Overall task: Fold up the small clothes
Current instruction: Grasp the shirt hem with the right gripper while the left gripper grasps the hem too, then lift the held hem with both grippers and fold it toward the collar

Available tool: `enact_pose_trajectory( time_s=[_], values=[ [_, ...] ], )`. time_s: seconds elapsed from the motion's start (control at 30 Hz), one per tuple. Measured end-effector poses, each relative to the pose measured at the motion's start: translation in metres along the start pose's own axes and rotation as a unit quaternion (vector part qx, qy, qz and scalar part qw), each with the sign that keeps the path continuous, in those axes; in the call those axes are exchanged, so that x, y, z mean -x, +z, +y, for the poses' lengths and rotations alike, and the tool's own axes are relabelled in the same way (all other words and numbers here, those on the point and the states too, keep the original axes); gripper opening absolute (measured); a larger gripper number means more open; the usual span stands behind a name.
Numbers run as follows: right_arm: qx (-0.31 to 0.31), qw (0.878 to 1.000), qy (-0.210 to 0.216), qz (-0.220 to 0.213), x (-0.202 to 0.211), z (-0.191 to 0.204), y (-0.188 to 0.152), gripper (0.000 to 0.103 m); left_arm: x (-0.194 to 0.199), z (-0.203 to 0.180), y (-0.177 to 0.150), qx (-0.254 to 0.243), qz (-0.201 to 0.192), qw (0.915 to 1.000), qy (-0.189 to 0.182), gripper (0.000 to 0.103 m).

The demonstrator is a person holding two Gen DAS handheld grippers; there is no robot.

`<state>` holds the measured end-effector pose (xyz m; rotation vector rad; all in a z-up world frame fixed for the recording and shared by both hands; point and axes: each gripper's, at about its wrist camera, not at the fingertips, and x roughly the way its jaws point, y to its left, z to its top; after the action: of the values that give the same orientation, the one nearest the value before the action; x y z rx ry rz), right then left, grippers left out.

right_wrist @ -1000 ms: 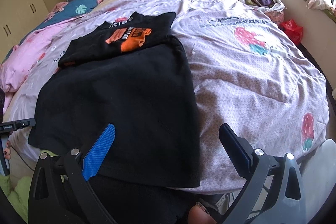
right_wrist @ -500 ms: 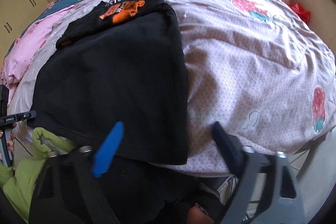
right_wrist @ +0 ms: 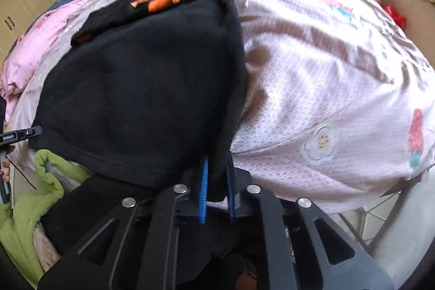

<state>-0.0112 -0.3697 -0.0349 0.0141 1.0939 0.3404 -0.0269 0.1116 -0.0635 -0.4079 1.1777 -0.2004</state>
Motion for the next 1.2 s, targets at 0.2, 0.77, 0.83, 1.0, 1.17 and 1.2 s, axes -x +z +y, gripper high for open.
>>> enact_pose_trajectory(
  time_s=[0.2, 0.77, 0.83, 1.0, 1.17, 1.2],
  values=[
    [-0.001, 0.998, 0.028, -0.061, 0.038, 0.005, 0.016, 0.008, 0.032, 0.002, 0.012, -0.005, -0.044, 0.9988, -0.023, 0.002],
    [-0.047, 0.973, 0.053, -0.218, 0.105, 0.016, 0.087, 0.008, 0.100, -0.008, 0.062, -0.002, -0.165, 0.9847, -0.056, 0.002],
    [-0.046, 0.973, 0.044, -0.223, 0.105, 0.020, 0.095, 0.008, 0.102, -0.010, 0.066, -0.002, -0.176, 0.9829, -0.053, 0.002],
    [-0.039, 0.971, 0.023, -0.235, 0.104, 0.030, 0.110, 0.008, 0.103, -0.009, 0.086, 0.003, -0.191, 0.9802, -0.051, 0.002],
    [-0.037, 0.969, 0.017, -0.242, 0.102, 0.036, 0.124, 0.008, 0.105, -0.007, 0.104, 0.008, -0.205, 0.9776, -0.047, 0.002],
    [-0.036, 0.969, 0.016, -0.243, 0.101, 0.038, 0.127, 0.008, 0.105, -0.006, 0.106, 0.009, -0.207, 0.9772, -0.046, 0.002]
  ],
)
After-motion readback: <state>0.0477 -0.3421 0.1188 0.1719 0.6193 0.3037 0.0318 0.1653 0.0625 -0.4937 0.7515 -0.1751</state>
